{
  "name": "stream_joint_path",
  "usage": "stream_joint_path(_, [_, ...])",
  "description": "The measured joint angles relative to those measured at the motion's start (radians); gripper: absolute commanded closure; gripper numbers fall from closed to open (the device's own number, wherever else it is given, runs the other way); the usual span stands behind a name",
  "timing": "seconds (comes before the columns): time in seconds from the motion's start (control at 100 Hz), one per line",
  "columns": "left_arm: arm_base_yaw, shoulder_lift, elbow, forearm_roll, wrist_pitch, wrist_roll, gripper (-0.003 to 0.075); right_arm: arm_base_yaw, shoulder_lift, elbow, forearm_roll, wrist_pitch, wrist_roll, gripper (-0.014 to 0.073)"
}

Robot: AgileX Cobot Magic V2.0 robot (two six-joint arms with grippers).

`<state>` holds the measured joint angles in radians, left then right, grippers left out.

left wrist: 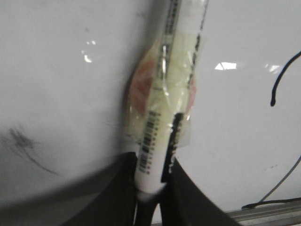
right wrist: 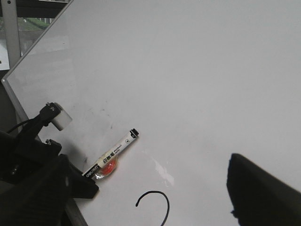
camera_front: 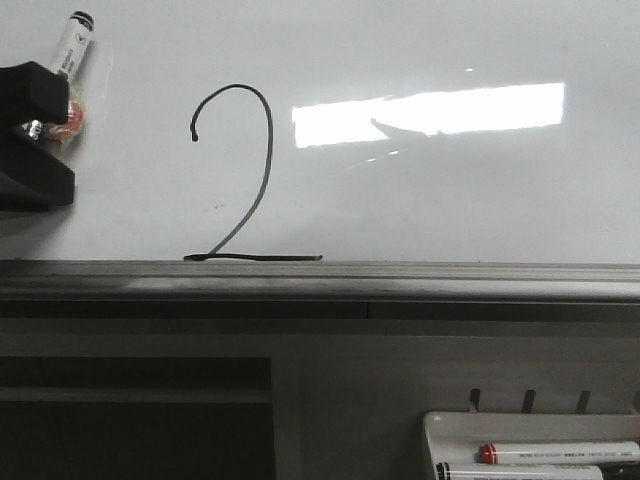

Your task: Write number 2 on whiteboard

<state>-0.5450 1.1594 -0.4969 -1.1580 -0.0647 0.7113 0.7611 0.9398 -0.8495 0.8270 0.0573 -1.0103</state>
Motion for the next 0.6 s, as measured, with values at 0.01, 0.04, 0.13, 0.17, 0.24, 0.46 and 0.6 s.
stream_joint_path(0.01, [0.0, 0.003, 0.0, 0.0, 0.0, 0.0, 0.0741, 0.0, 0.0, 0.0, 0.0, 0.0, 0.0, -0.0002])
stream_joint_path(0.04, [0.0, 0.007, 0.0, 0.0, 0.002, 0.0, 0.0741, 0.0, 0.0, 0.0, 0.0, 0.0, 0.0, -0.0002])
stream_joint_path(0.13, [0.0, 0.022, -0.002, 0.0, 0.009, 0.0, 0.0741, 0.0, 0.0, 0.0, 0.0, 0.0, 0.0, -0.0002])
stream_joint_path(0.17, [0.0, 0.029, -0.004, 0.0, 0.011, 0.0, 0.0741, 0.0, 0.0, 0.0, 0.0, 0.002, 0.0, -0.0002])
stream_joint_path(0.24, [0.0, 0.041, -0.01, -0.002, 0.018, 0.0, 0.074, 0.0, 0.0, 0.0, 0.0, 0.002, 0.0, -0.0002])
stream_joint_path(0.46, [0.0, 0.066, -0.034, -0.003, 0.033, 0.0, 0.0479, 0.0, 0.0, 0.0, 0.0, 0.002, 0.0, -0.0002])
stream_joint_path(0.6, [-0.002, 0.067, -0.052, -0.003, 0.065, 0.0, 0.0237, 0.0, 0.0, 0.0, 0.0, 0.004, 0.0, -0.0002])
